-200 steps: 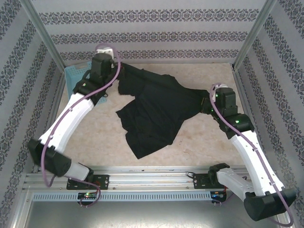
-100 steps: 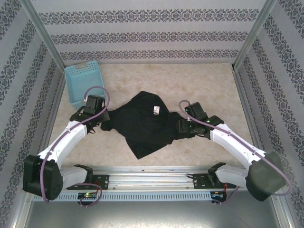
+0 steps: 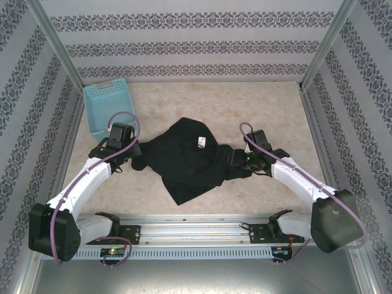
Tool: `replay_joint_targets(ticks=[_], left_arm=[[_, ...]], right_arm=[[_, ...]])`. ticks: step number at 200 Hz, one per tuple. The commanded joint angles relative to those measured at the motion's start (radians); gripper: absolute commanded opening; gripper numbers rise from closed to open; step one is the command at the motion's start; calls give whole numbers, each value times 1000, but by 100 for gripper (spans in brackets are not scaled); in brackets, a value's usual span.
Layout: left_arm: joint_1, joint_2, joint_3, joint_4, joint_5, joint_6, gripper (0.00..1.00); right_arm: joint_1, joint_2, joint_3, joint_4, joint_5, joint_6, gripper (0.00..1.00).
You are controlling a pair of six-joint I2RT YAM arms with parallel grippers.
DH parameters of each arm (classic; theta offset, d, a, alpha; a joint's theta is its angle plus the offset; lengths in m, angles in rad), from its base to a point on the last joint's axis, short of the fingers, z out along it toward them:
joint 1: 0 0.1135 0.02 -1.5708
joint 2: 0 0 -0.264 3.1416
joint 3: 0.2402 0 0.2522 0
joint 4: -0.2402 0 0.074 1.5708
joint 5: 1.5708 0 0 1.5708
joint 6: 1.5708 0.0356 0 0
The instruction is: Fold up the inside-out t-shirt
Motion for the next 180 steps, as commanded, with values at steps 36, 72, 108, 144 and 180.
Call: replay_joint_targets(ticks=[36,72,108,144,180], left_arm=[[4,-16,29,6,-6,-7,0],[6,-24,46,-10,-19,-3,0],[8,-53,73,-44,-42,0,0],[48,-96,177,-136,-35,33,0],[65,-129,312,-177,4,51,0]], right_arm=[[9,128,6,114,-16,-7,32],[0,121,6,102,43,-22,6],[14,0,38,-29,226,-54,0],[17,-176,76,-163,467,-118,0],[15,-316,204,-261,615,-218,0]])
